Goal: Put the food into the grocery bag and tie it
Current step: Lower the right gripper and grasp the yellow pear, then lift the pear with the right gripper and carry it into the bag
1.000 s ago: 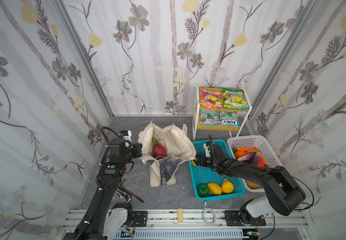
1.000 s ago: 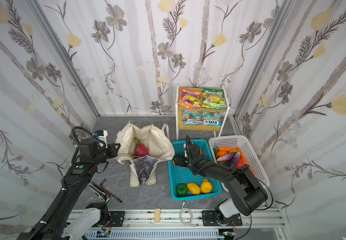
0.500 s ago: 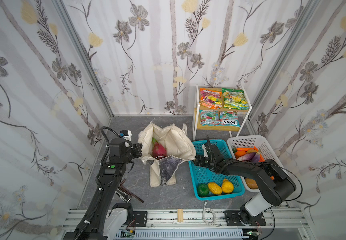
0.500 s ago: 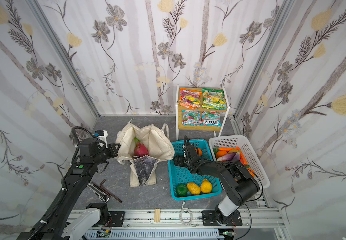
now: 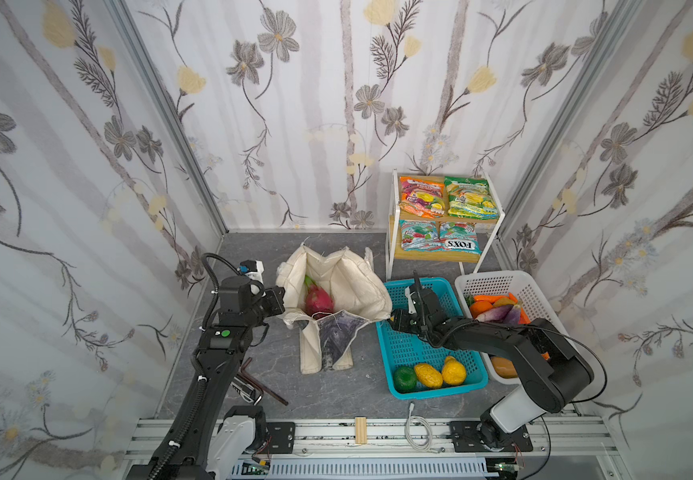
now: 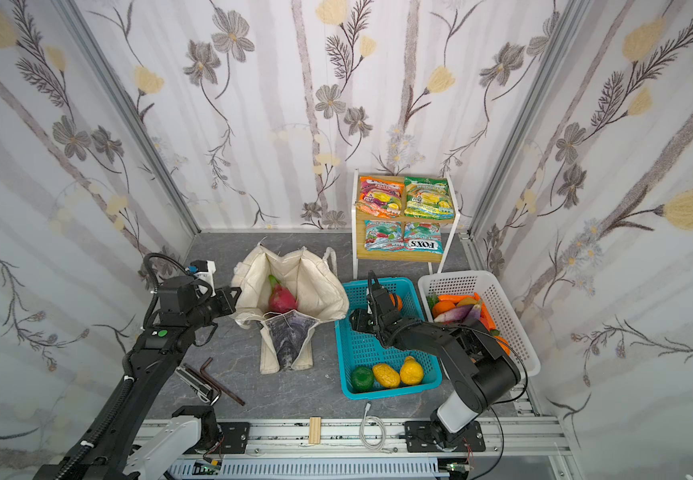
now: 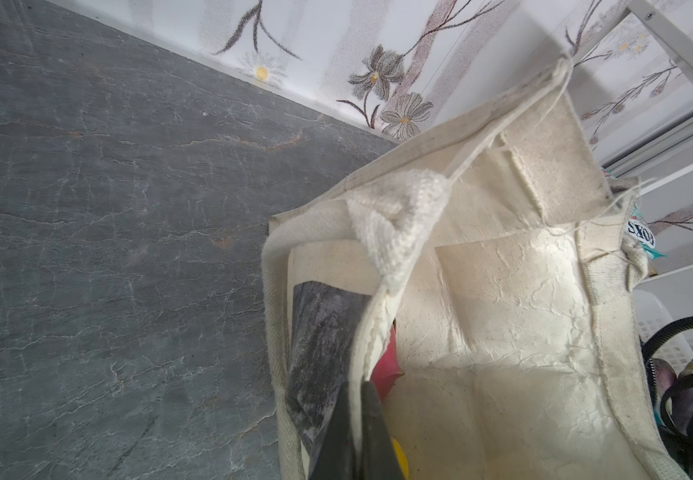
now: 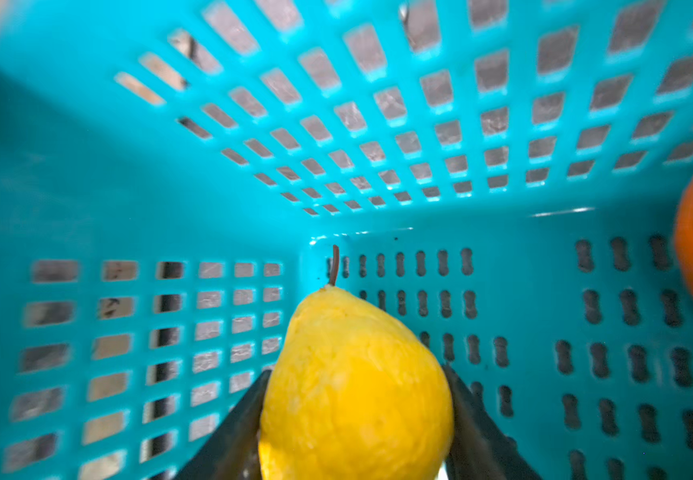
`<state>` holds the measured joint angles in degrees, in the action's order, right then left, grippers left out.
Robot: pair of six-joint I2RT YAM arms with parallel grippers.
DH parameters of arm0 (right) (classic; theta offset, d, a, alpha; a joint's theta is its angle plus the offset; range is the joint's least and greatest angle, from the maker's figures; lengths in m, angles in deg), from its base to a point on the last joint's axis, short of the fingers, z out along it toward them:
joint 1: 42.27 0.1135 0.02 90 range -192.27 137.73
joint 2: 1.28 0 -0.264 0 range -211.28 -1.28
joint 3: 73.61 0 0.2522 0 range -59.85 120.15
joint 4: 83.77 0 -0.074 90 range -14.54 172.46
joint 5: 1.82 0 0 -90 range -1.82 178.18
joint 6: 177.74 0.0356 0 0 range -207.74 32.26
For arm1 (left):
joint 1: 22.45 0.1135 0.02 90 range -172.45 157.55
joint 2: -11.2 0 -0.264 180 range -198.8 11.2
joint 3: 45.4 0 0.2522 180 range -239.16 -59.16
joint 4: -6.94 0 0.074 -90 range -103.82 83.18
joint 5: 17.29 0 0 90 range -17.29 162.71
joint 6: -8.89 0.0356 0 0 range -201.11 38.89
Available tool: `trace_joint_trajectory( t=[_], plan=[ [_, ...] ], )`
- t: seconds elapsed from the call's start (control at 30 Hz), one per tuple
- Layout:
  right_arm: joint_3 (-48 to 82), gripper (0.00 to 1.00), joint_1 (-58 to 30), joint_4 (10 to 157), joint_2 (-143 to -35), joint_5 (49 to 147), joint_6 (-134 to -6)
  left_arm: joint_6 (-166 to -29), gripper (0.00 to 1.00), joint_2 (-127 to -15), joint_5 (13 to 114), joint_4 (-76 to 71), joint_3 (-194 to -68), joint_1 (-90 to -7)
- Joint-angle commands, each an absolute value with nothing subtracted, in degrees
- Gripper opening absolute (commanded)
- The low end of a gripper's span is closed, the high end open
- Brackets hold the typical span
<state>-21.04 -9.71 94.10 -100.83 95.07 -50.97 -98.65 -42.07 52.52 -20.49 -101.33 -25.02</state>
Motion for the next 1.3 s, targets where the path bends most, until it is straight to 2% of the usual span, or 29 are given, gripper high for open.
trace_joint_trajectory(
  t=[0.0, 0.2, 0.57, 0.77, 1.0, 1.27],
  plan=[
    [-20.93, 0.55, -9.59, 93.52, -99.19, 93.02, -51.98, -98.25, 0.0, -41.97, 52.32, -20.27, -101.7, -25.0],
    [-21.14, 0.56, -9.54, 90.46, -94.85, 91.43, -52.49, -98.29, 0.0, -41.41, 52.06, -20.32, -101.7, -25.0],
    [-17.14, 0.55, -9.52, 78.69, -78.15, 84.87, -56.64, -98.33, 0.0, -41.45, 51.71, -20.36, -102.25, -25.0],
    [-9.82, 0.55, -9.24, 73.89, -73.6, 85.38, -59.02, -98.51, 0.0, -41.19, 51.61, -20.36, -102.05, -25.0],
    [-1.83, 0.54, -5.77, 71.47, -75.24, 86.6, -61.05, -98.51, 0.0, -41.18, 51.56, -20.3, -101.96, -25.0],
    [7.5, 0.54, 2.1, 71.89, -84.67, 86.41, -61.92, -98.51, 0.0, -41.14, 51.33, -20.36, -101.9, -25.02]
  ],
)
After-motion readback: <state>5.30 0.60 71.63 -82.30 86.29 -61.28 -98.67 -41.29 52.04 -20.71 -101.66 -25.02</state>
